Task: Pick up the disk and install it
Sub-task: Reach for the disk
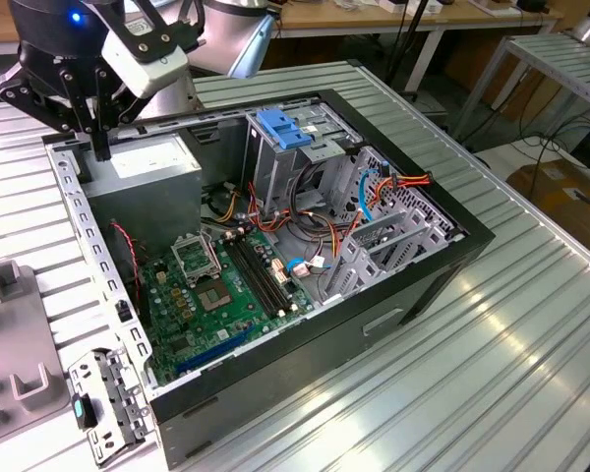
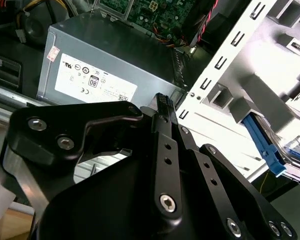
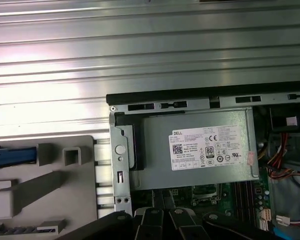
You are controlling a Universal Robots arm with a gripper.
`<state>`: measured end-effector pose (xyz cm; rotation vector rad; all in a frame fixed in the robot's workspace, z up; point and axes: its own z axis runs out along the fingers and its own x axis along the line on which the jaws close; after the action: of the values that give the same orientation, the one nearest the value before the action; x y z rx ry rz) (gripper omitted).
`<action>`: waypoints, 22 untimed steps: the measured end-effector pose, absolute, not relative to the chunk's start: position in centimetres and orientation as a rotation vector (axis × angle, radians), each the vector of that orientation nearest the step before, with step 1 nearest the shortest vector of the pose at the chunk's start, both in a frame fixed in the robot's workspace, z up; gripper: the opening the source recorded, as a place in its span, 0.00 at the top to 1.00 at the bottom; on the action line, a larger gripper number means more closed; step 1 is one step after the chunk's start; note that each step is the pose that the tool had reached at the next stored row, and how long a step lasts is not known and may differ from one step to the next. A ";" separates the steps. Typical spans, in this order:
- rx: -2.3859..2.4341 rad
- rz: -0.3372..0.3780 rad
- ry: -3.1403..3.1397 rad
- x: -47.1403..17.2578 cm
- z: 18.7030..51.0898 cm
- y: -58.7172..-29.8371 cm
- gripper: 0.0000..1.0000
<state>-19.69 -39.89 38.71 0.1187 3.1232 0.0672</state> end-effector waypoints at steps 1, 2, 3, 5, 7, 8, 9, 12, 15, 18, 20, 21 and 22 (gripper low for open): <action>0.119 0.067 3.123 -19.8 38.7 -39.9 0.89; 0.119 0.067 3.123 -19.9 38.7 -39.9 0.89; 0.119 0.067 3.124 -20.0 38.7 -39.9 0.89; 0.119 0.067 3.124 -20.2 38.7 -39.9 0.89; 0.119 0.067 3.124 -20.5 38.7 -39.9 0.89; 0.119 0.067 3.124 -20.6 38.6 -39.9 0.89; 0.119 0.067 3.124 -20.7 38.6 -39.9 0.89; 0.119 0.067 3.125 -21.1 38.6 -39.9 0.89; 0.119 0.067 3.125 -21.4 38.6 -39.9 0.89; 0.119 0.067 3.126 -21.8 38.5 -39.9 0.89; 0.119 0.067 3.126 -22.1 38.5 -39.9 0.89; 0.119 0.067 3.126 -22.3 38.5 -39.9 0.89; 0.119 0.067 3.126 -22.7 38.5 -39.9 0.89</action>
<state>-22.66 -39.89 38.48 0.1190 3.1264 0.0672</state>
